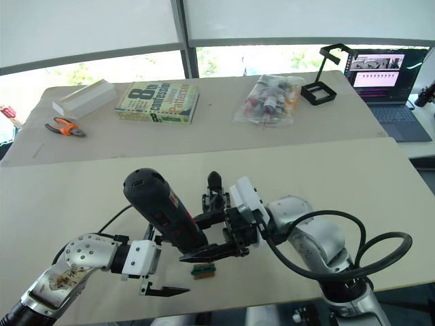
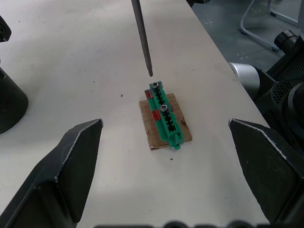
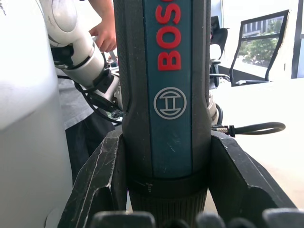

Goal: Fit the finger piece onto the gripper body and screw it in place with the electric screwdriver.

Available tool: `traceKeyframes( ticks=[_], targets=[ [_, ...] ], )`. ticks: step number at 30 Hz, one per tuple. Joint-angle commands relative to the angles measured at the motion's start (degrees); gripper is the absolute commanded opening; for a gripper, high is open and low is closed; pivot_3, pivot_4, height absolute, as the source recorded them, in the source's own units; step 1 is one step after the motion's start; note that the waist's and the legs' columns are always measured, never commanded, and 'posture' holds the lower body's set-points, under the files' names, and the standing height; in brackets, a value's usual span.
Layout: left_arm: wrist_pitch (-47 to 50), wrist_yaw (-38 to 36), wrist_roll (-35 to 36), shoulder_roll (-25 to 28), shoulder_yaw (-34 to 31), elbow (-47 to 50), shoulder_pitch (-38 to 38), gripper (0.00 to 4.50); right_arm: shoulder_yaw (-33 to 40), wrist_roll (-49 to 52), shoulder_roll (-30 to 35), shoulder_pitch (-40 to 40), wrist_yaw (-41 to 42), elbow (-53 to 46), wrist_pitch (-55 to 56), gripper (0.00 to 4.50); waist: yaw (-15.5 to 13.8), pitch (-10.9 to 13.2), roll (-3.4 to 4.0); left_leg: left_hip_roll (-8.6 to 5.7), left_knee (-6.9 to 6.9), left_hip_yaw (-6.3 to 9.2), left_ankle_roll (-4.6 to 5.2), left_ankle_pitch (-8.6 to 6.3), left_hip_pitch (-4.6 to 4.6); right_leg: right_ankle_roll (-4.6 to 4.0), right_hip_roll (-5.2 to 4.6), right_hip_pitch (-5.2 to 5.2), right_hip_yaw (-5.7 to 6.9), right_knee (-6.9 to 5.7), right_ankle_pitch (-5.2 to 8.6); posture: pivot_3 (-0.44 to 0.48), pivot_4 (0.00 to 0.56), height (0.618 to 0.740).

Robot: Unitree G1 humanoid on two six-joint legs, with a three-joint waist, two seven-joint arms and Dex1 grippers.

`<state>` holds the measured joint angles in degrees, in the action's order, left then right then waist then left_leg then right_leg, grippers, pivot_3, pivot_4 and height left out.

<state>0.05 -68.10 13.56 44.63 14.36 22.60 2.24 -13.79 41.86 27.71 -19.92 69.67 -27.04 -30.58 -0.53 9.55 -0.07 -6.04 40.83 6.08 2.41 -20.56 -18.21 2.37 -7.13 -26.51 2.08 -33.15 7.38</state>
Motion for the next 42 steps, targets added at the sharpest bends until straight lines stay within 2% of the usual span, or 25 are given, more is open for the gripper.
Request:
traceKeyframes(
  ticks=[1, 42],
  targets=[
    [-0.8, 0.2, 0.2, -0.2, 0.1, 0.8, -0.2, 4.50, 0.3, 2.4, -0.7, -0.5, -0.2, -2.3, 0.1, 1.92, 0.0, 0.0, 0.00, 0.00, 0.00, 0.00, 0.00, 0.00, 0.00, 0.00, 0.00, 0.00, 0.00, 0.00, 0.00, 0.000, 0.150, 0.738],
    [-0.7, 0.6, 0.1, -0.2, 0.1, 0.9, -0.4, 4.50, -0.7, 1.6, -0.3, -0.8, -0.8, -2.6, 0.6, 1.92, 0.0, 0.0, 0.00, 0.00, 0.00, 0.00, 0.00, 0.00, 0.00, 0.00, 0.00, 0.00, 0.00, 0.00, 0.00, 0.000, 0.150, 0.738]
  ],
)
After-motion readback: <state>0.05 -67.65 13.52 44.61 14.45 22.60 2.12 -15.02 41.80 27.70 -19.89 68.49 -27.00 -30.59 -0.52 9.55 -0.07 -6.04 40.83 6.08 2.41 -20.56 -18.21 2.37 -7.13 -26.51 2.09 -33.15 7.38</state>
